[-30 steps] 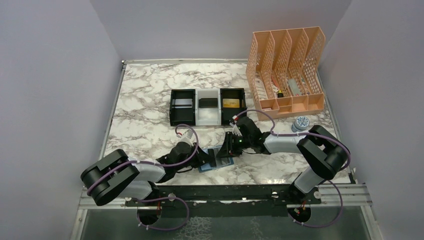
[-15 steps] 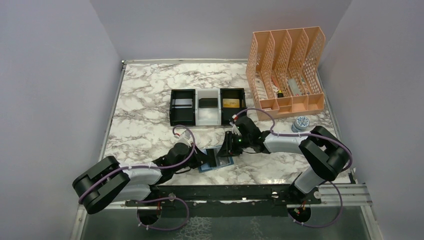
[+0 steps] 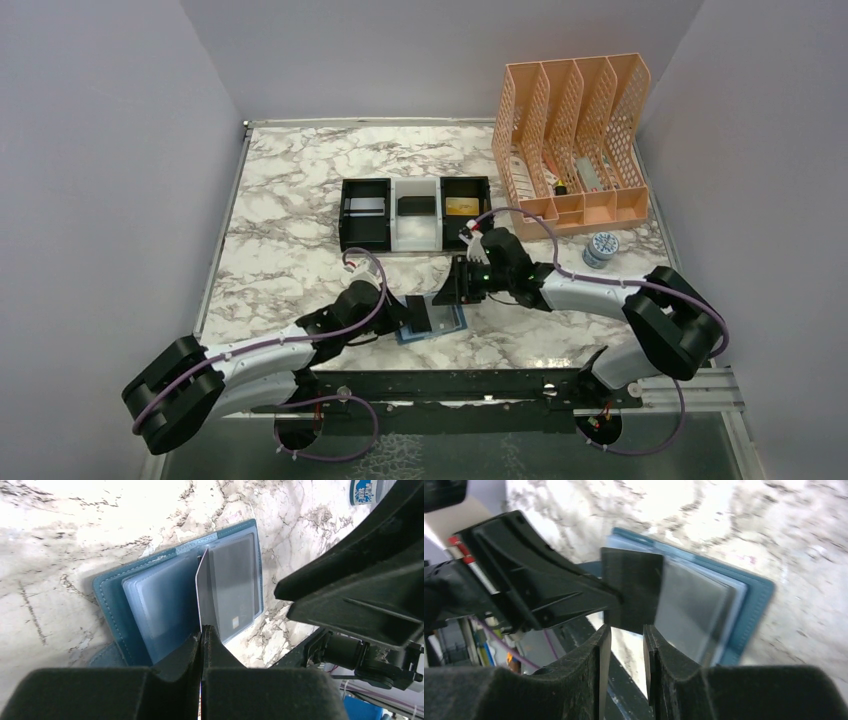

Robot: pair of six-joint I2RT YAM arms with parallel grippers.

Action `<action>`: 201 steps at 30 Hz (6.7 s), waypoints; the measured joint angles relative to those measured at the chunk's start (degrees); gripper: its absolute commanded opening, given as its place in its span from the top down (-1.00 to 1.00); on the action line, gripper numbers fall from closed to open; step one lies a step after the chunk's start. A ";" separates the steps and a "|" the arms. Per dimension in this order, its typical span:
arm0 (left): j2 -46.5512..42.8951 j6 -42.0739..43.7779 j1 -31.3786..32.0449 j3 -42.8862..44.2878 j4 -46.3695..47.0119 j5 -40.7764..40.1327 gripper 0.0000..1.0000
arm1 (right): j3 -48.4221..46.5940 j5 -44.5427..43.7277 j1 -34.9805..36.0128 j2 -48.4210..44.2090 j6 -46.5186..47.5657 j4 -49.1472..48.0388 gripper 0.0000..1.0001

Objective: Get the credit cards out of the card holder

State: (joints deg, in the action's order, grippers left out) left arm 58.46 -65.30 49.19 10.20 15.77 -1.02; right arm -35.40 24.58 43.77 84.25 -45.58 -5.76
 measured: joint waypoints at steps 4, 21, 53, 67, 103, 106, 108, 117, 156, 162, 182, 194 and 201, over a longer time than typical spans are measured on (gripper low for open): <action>-2.47 1.01 0.00 0.46 -3.72 -1.14 1.00 | -0.07 4.81 0.20 0.00 0.74 -4.44 0.37; -10.86 4.48 0.00 3.63 -16.04 -3.80 1.00 | -6.16 9.11 0.76 13.79 3.04 -0.39 0.39; -15.56 17.94 -23.32 8.22 -6.64 29.00 1.00 | 2.62 -14.69 -10.80 -21.90 6.97 1.16 -0.61; -15.08 11.06 -23.37 5.95 6.27 34.01 1.00 | 2.05 14.80 -12.28 -13.88 3.34 -12.44 -0.55; -11.96 3.78 -23.37 4.46 19.10 38.80 1.00 | -0.28 27.26 -6.64 -0.02 -13.62 -38.36 0.83; -12.26 3.17 -23.37 3.93 20.11 38.80 1.00 | -0.28 27.30 -6.64 0.00 -14.05 -38.53 0.97; -12.48 2.99 -23.37 3.65 20.65 38.80 0.71 | -0.28 27.36 -6.64 0.09 -14.21 -38.82 0.98; -15.52 5.53 -23.37 2.43 14.51 37.97 -0.99 | -4.92 21.14 -6.58 -3.98 -3.02 -22.99 0.98; -15.85 37.44 -24.48 33.51 -48.46 -23.85 -0.99 | -51.45 -46.31 3.45 36.06 70.75 10.82 0.98; -15.87 37.46 -24.48 33.51 -48.50 -24.59 -0.99 | -52.96 -46.14 3.52 39.01 80.21 7.39 0.98; -16.22 37.66 -24.48 33.51 -48.59 -25.18 -0.99 | -55.32 -41.83 2.19 44.00 89.09 7.08 0.53; -16.00 37.99 -24.48 33.48 -48.61 -24.09 -0.99 | -53.20 -37.24 1.57 39.65 85.15 12.22 0.48; -15.06 39.01 -24.48 33.24 -48.15 -19.85 -0.99 | -49.35 -34.12 1.53 29.53 75.28 13.44 0.47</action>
State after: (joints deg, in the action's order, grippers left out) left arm 43.40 -26.28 24.71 43.44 -32.38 -20.86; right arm -84.75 -9.54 45.30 113.78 29.69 7.68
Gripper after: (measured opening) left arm 0.992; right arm 0.263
